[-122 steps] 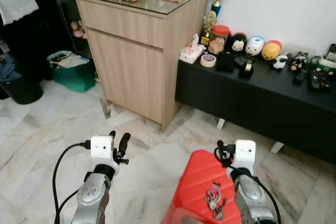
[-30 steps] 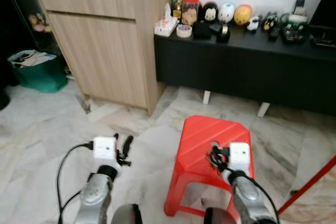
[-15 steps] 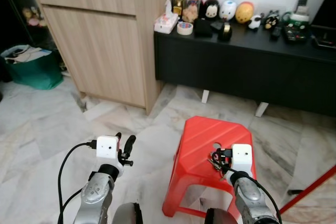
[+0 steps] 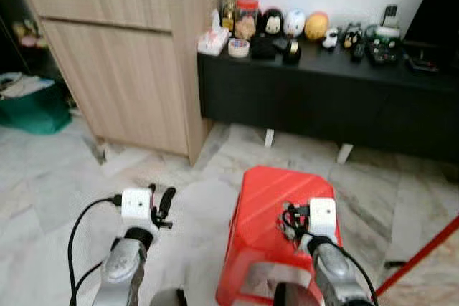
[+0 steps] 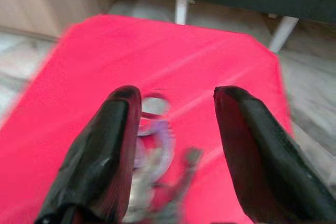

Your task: Hang keys on a hook

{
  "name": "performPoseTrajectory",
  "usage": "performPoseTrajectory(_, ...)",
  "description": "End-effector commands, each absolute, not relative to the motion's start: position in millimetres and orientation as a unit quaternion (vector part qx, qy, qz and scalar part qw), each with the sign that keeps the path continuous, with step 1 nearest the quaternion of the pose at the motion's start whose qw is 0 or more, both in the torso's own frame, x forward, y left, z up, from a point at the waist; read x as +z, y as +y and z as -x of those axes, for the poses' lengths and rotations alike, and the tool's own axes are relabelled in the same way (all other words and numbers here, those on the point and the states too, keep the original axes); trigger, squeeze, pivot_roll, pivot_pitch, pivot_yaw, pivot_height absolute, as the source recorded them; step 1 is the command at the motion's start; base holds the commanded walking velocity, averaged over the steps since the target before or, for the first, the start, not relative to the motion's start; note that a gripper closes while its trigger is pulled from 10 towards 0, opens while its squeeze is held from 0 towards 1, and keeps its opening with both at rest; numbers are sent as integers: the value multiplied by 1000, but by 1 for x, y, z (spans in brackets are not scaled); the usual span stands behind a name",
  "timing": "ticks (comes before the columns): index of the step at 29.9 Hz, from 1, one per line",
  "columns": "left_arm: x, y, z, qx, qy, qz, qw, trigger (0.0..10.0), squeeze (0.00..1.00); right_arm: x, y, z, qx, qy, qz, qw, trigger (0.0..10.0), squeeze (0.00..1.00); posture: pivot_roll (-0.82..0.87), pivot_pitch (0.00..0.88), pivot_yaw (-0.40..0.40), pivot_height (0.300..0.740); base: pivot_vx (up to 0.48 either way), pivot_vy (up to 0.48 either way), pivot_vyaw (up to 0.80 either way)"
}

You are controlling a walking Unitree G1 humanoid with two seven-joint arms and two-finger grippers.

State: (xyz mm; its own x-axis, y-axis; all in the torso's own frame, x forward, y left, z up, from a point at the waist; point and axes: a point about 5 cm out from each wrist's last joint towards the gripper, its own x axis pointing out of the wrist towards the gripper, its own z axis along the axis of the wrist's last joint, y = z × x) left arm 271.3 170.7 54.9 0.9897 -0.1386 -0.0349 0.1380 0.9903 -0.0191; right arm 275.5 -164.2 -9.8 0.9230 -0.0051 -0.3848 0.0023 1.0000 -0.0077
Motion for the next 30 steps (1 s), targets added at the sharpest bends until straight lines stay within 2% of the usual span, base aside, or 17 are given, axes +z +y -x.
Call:
performPoseTrajectory(1,58,174,-273,-67,16,-1,998,10000,0,-9,-163,-277,-2,198,-1,980,10000,0,42,6,-38,596,270,0,0)
performPoseTrajectory(16,57,174,-272,-67,18,-4,998,10000,0,-22,-167,-265,22,250,43,967,10000,0,39,11,-39,596,0,0,0)
performPoseTrajectory(17,57,174,-272,-67,18,-4,998,10000,0,-22,-167,-264,25,250,43,967,10000,212,39,11,-39,596,0,0,0)
performPoseTrajectory(18,57,174,-272,-67,18,-4,998,10000,0,-22,-168,-264,28,251,44,967,10000,212,39,11,-39,596,0,0,0)
performPoseTrajectory(19,57,174,-272,-67,18,-4,998,10000,0,-23,-168,-263,31,258,47,965,10000,1000,39,11,-39,596,0,0,0)
performPoseTrajectory(30,56,171,-273,-70,20,-4,997,10000,0,-35,-169,-254,40,316,54,946,10000,1000,38,12,-38,596,0,0,0)
